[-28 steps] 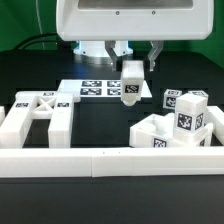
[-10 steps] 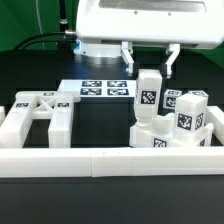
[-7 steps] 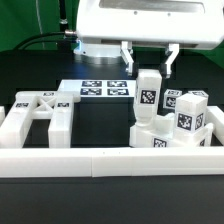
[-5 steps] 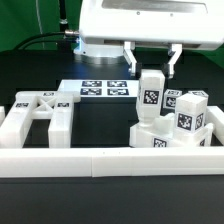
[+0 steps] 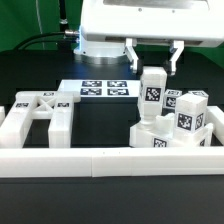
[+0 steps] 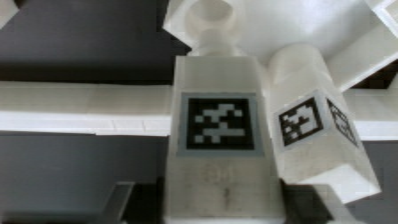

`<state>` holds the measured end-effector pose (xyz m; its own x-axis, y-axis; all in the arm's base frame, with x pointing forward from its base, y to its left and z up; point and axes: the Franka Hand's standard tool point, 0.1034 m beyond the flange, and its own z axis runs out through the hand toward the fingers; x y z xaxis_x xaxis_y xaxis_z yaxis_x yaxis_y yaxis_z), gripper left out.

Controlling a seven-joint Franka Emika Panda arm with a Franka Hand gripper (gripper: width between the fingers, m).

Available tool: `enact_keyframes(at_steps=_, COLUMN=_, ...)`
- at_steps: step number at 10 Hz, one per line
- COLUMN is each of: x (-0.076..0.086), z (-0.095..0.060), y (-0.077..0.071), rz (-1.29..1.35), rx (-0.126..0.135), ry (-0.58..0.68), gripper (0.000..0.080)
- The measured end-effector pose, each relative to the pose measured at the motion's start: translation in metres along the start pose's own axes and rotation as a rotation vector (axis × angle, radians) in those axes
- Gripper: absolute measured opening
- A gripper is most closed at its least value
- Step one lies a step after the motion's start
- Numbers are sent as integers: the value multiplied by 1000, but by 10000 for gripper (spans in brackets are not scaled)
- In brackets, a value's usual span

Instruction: Assemble chair

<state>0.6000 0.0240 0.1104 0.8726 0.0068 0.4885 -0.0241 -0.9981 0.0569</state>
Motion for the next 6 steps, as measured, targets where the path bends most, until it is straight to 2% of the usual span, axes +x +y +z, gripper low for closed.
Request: enact_keyframes(at_steps=6, x=-11, z=3, y=1, rz=-6, rx=-3, ry=-18, gripper=284)
